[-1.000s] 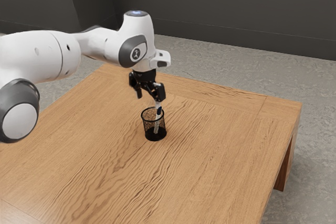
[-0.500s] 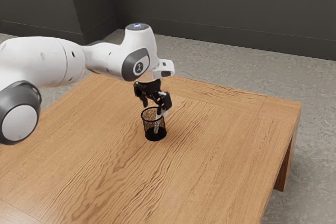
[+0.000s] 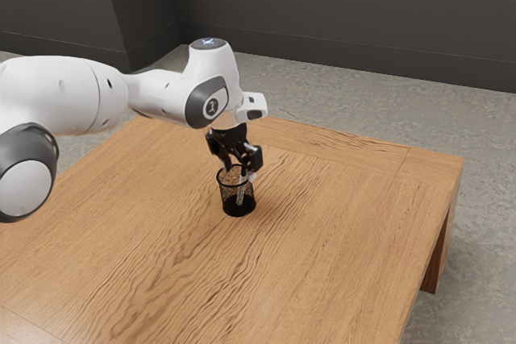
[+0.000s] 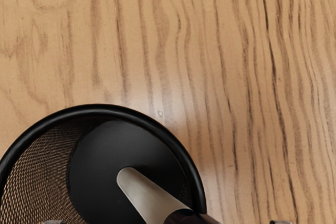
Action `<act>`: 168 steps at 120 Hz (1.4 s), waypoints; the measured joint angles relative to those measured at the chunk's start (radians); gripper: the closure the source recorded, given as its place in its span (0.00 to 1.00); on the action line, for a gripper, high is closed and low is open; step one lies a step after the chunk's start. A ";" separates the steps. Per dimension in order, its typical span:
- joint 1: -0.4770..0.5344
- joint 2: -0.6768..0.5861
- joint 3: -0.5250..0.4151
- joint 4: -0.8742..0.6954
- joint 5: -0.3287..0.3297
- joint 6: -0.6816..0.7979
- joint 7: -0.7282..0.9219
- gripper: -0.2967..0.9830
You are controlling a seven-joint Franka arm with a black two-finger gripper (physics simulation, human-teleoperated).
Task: Take the marker out of the pen holder and place it to the left of the pen holder.
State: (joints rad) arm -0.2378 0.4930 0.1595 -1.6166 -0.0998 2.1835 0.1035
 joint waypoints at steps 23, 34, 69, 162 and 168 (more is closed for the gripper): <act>0.000 0.000 0.000 0.000 -0.003 0.002 -0.002 0.63; 0.000 -0.003 0.000 0.001 -0.003 0.002 -0.003 0.70; 0.013 -0.065 0.008 -0.039 0.012 -0.003 -0.018 0.81; 0.232 0.128 0.007 0.392 0.154 -0.545 0.147 0.83; 0.240 0.158 0.003 0.425 0.154 -0.575 0.168 0.83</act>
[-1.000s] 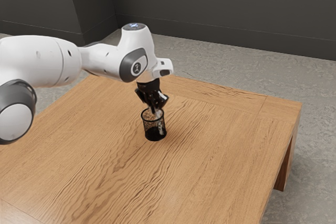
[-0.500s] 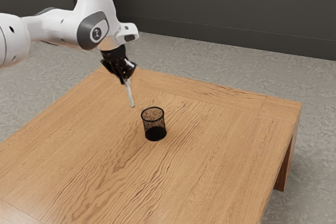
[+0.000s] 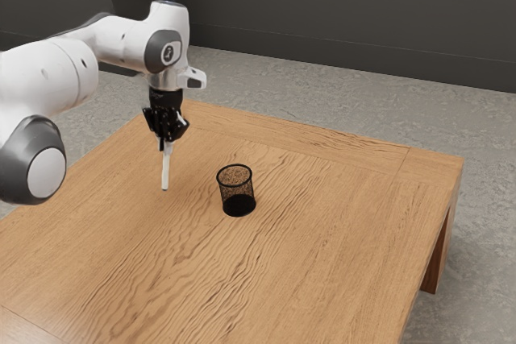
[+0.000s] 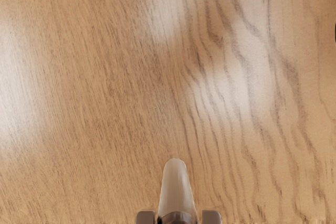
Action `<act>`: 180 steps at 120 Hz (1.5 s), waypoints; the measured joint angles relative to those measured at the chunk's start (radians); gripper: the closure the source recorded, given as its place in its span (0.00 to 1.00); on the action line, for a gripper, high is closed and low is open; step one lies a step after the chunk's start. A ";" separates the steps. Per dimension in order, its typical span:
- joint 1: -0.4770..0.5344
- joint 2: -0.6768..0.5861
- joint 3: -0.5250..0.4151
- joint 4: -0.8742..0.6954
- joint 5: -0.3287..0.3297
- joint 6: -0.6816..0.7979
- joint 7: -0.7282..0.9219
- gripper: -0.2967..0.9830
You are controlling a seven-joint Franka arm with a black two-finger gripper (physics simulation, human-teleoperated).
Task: Take the marker out of the pen holder and place it to the left of the pen holder.
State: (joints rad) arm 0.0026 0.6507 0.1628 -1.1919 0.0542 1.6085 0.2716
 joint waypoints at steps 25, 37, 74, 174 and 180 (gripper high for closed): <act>0.007 0.063 -0.003 0.087 0.002 -0.062 0.075 0.83; 0.010 0.098 -0.004 0.116 0.002 -0.058 0.106 0.83; 0.029 0.141 -0.018 0.137 0.002 -0.017 0.181 0.83; -0.124 -0.620 0.043 -0.242 0.035 -0.045 0.199 0.27; -0.110 -0.639 0.048 -0.246 0.041 -0.064 0.188 0.26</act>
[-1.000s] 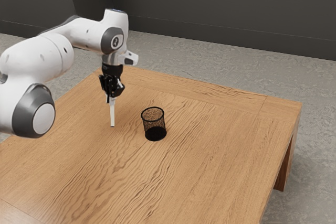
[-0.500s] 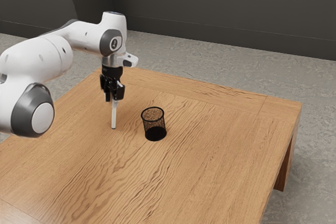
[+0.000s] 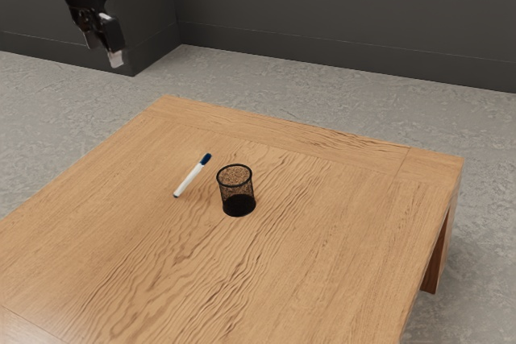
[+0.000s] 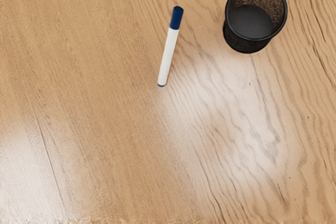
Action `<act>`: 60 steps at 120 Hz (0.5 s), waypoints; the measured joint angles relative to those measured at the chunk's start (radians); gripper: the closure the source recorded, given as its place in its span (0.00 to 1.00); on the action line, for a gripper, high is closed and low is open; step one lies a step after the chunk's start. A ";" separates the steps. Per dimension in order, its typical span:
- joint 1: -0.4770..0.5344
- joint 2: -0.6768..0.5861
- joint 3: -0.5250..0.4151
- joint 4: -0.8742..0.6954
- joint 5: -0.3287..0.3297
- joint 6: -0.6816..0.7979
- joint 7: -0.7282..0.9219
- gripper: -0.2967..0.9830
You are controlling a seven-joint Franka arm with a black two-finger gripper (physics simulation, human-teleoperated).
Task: Take the marker out of the pen holder and place it to the left of the pen holder.
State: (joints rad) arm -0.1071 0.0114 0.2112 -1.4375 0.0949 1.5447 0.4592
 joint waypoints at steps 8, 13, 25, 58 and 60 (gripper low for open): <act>0.023 -0.017 0.006 -0.018 0.005 -0.019 -0.015 0.25; 0.040 -0.022 0.008 -0.025 0.006 -0.028 -0.023 0.25; 0.085 -0.026 0.009 -0.030 0.009 -0.043 -0.042 0.24; 0.101 -0.077 -0.013 -0.083 0.009 -0.061 -0.092 0.23; 0.082 -0.080 -0.017 -0.088 0.009 -0.061 -0.096 0.23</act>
State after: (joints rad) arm -0.0247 -0.0685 0.1946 -1.5256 0.1038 1.4835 0.3634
